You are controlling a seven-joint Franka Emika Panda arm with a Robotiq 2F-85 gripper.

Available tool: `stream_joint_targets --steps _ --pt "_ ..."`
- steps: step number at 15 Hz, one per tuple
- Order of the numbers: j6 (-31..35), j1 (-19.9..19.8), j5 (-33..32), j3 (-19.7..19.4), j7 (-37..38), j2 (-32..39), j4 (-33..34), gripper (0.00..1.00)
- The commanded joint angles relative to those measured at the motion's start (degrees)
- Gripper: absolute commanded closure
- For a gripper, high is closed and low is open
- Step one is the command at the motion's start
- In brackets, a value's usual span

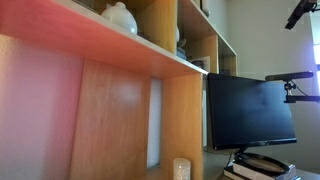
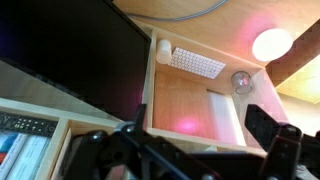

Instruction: Pick up the white object from the second shelf from the right and place it on the table

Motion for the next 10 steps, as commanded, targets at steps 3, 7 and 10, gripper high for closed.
stream_joint_targets --steps 3,7,10 --pt "-0.49 -0.49 2.83 1.68 -0.03 5.63 5.72 0.00" --pt "-2.10 -0.68 3.81 2.77 0.35 9.31 10.47 0.00" --pt "-2.64 -1.02 4.72 3.41 0.62 12.32 13.84 0.00"
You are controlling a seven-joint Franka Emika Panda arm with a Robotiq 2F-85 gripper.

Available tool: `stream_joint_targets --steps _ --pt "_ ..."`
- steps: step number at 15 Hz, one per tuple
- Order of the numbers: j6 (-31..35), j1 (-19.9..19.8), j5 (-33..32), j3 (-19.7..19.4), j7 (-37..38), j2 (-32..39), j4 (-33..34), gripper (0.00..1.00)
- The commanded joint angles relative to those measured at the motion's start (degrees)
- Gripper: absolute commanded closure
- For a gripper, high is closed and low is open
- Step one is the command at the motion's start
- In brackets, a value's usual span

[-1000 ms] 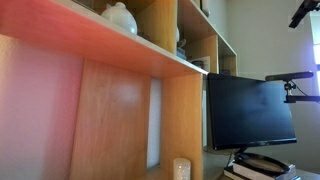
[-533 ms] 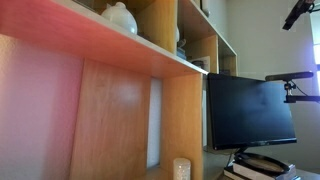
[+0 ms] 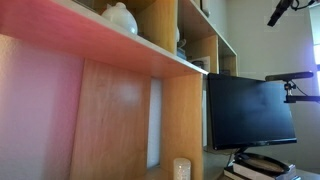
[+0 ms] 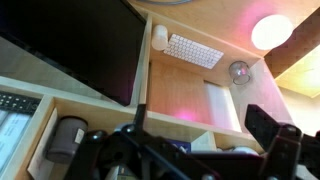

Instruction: Pick up the white object from the second shelf from the right and place it on the table

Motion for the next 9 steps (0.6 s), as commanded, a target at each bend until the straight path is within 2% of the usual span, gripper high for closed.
stream_joint_targets --steps 1,9 --pt "-3.01 -1.08 2.33 0.92 0.37 5.07 6.47 0.00" --pt "-6.01 -3.06 4.31 2.10 1.07 12.78 13.96 0.00"
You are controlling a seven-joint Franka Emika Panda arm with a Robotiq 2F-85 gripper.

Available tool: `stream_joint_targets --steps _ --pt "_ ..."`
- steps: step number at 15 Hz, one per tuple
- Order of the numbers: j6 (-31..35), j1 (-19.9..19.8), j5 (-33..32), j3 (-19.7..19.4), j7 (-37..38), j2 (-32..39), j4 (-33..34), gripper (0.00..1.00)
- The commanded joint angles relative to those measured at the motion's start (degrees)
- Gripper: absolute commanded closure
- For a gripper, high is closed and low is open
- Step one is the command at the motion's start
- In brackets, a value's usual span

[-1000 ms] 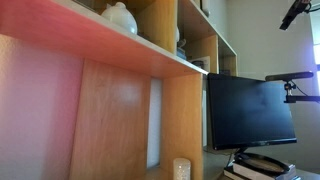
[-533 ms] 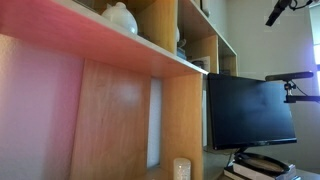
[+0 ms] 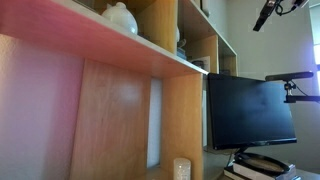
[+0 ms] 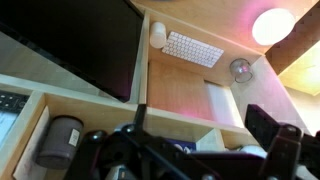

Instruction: Pick up the white object from the second shelf from the right and place it on the table

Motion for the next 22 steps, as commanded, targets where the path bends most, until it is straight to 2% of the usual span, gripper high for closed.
stream_joint_targets --steps 1,6,8,9,22 --pt "-2.71 -2.30 1.28 1.84 0.72 3.82 5.39 0.00" --pt "-2.25 -3.54 0.35 3.73 0.61 5.42 7.65 0.00" --pt "-4.65 -3.91 0.32 4.17 0.60 5.95 8.75 0.00" --pt "-1.36 -4.09 0.62 4.40 -0.17 4.56 5.87 0.00" --pt "-1.97 -5.18 0.78 4.96 0.44 7.92 7.28 0.00"
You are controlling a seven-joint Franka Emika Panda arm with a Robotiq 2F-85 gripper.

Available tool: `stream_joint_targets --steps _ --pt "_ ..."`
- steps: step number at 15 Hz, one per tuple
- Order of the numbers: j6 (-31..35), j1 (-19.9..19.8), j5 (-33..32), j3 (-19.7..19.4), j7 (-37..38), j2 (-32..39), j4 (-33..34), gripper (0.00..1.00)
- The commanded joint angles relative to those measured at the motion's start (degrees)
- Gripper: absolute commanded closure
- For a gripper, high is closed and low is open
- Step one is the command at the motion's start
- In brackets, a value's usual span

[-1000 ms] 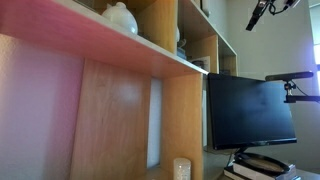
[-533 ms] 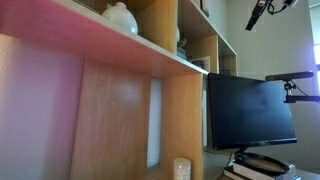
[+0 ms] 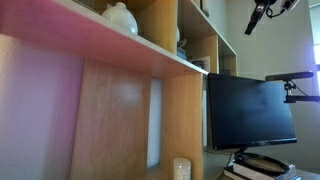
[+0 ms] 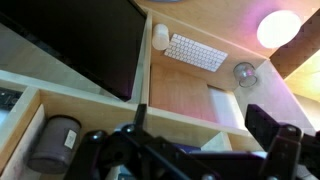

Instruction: Pick up the white object from the second shelf from the right and place it on the table

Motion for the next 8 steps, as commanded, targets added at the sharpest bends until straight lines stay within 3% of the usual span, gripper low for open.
stream_joint_targets --steps 1,8 --pt "0.49 -1.51 0.38 1.36 0.57 2.14 0.99 0.00" --pt "0.69 -2.06 -0.32 2.86 1.34 5.40 2.57 0.00"
